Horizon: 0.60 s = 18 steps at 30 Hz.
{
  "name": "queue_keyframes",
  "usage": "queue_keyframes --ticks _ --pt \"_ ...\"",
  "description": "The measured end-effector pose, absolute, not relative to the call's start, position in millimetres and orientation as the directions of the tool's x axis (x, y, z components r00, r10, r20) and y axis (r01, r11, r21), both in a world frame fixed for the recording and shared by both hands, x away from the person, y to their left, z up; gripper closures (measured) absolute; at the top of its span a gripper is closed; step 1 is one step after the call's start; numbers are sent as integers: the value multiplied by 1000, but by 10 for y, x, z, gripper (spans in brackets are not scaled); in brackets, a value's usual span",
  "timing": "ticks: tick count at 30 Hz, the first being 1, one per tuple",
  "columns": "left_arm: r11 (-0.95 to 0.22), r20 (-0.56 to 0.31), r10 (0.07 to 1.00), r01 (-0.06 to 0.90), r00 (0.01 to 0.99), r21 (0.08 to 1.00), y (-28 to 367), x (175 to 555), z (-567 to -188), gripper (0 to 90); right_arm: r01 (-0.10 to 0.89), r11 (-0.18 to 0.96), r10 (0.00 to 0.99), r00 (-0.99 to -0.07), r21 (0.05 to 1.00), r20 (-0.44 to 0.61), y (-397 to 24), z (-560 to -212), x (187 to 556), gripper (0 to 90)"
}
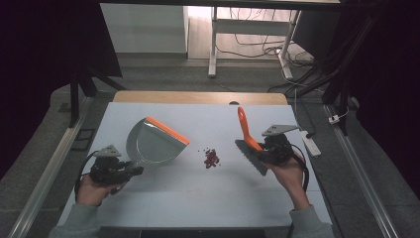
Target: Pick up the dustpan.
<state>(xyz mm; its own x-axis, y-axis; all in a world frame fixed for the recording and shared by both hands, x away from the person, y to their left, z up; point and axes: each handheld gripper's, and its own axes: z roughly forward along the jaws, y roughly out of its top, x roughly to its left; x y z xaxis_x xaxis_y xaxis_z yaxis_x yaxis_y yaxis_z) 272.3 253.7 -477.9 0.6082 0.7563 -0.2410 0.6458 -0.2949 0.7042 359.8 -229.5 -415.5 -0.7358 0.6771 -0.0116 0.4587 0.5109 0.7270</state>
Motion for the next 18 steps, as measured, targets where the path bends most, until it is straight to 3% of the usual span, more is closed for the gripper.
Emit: queue_keyframes --ticks 18 --pt "-412 -252 648 609 719 678 2423 2690 -4759 615 456 502 677 -736 735 -6 -2311 -4159 3653 705"
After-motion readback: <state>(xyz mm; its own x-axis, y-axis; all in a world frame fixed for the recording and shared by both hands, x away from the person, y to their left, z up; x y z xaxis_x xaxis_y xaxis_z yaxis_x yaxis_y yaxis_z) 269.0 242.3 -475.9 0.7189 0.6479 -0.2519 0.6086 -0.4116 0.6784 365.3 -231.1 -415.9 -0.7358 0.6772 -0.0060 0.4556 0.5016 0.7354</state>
